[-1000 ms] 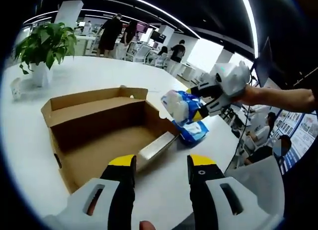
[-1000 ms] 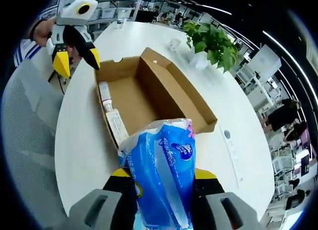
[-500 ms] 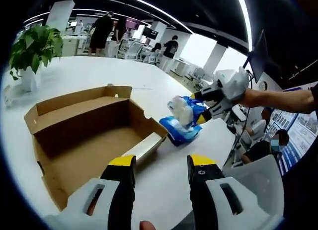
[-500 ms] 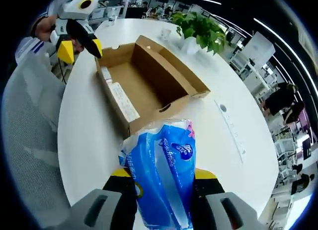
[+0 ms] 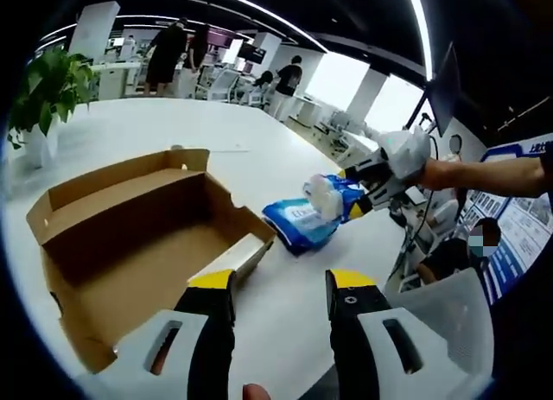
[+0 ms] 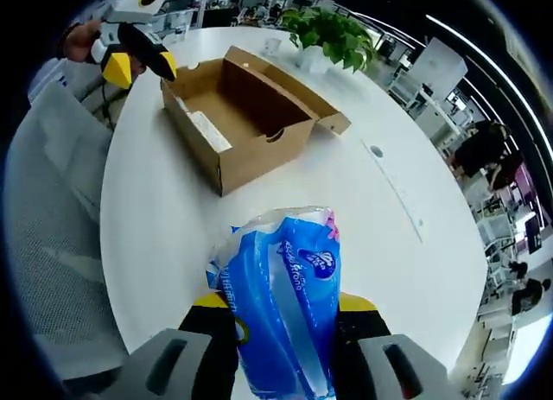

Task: Operate the shoe box by opening the lid, removing the specified soft item, and placing it in the target area until the item is outside and the box remains undamaged.

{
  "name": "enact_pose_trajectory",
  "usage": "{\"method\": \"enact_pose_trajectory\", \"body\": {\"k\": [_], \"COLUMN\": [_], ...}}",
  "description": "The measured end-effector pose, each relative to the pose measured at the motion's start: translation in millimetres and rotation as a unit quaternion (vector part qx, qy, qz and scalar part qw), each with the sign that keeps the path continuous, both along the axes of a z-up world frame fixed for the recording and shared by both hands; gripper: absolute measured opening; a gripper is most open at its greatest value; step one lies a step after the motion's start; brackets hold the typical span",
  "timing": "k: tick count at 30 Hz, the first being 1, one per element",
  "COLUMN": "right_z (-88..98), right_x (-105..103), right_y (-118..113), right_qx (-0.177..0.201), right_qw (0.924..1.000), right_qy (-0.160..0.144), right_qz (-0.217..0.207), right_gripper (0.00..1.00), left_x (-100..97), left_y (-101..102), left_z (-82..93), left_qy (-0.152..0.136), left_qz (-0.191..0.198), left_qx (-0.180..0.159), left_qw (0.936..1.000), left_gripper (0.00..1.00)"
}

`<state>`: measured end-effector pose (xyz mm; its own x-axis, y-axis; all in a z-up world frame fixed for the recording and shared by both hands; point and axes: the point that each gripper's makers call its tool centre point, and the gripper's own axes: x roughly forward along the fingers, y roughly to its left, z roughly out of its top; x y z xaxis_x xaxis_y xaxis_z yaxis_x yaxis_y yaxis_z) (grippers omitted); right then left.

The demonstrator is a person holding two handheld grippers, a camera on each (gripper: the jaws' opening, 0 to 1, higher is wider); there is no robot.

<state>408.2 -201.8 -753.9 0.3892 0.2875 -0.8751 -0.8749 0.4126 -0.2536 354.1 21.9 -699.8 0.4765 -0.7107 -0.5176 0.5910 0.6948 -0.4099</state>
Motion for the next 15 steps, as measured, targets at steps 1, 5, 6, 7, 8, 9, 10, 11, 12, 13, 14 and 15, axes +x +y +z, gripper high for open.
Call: {"method": "enact_pose_trajectory", "body": {"k": [1,5,6,7,8,9,10,11,12,13,14,15], "right_z": [-1.1,-3.9,-5.4,-6.3,-7.3,-8.3,-10.1,-11.2,-12.3,-13.8,-15.1,-16.4], "right_x": [-1,-5,-8,-9,-11,-12,-15,-16,-17,-19,-20,-21], "right_y": [-5,-22,-28,-32,-36,-40,-46,-50,-55,-62,-66,-73], "right_qx": [-0.001,-0.002,-0.003,-0.004,-0.005,-0.006,-0.008,-0.011,-0.013,-0.016,-0.017,-0.018], "right_qw": [1.0,0.9999,0.9998,0.9997,0.9997,0.9996,0.9995,0.9995,0.9994,0.9993,0.9992,0.999], "right_qy": [0.001,0.005,0.007,0.009,0.009,0.01,0.013,0.014,0.015,0.017,0.019,0.02], "right_qz": [-0.003,-0.016,-0.019,-0.021,-0.024,-0.025,-0.026,-0.027,-0.028,-0.031,-0.033,-0.036], "right_gripper": [0.38,0.38,0.38,0.38,0.38,0.38,0.38,0.38,0.38,0.38,0.38,0.38], "left_x": [-0.3,-0.1,-0.2,0.0,-1.2,-1.6,-2.6,-3.2,-4.0,-4.4,-4.6,-4.5], "left_y": [-2,-11,-13,-15,-19,-20,-24,-25,-28,-29,-31,-32], "left_z": [0.0,0.8,0.7,0.5,0.2,-0.1,-0.2,-0.2,-0.7,-1.0,-1.3,-2.0], "left_qy": [0.0,0.0,0.0,0.001,0.001,0.001,0.002,0.002,0.002,0.003,0.003,0.004], "left_qz": [-0.002,-0.008,-0.01,-0.011,-0.012,-0.014,-0.015,-0.017,-0.019,-0.02,-0.02,-0.021], "left_qx": [0.001,0.0,0.0,0.0,0.001,0.002,0.002,0.002,0.003,0.003,0.003,0.004], "left_qw": [1.0,1.0,1.0,0.9999,0.9999,0.9999,0.9999,0.9999,0.9998,0.9998,0.9998,0.9998], "left_gripper": [0.42,0.42,0.42,0.42,0.42,0.42,0.42,0.42,0.42,0.42,0.42,0.42]}}
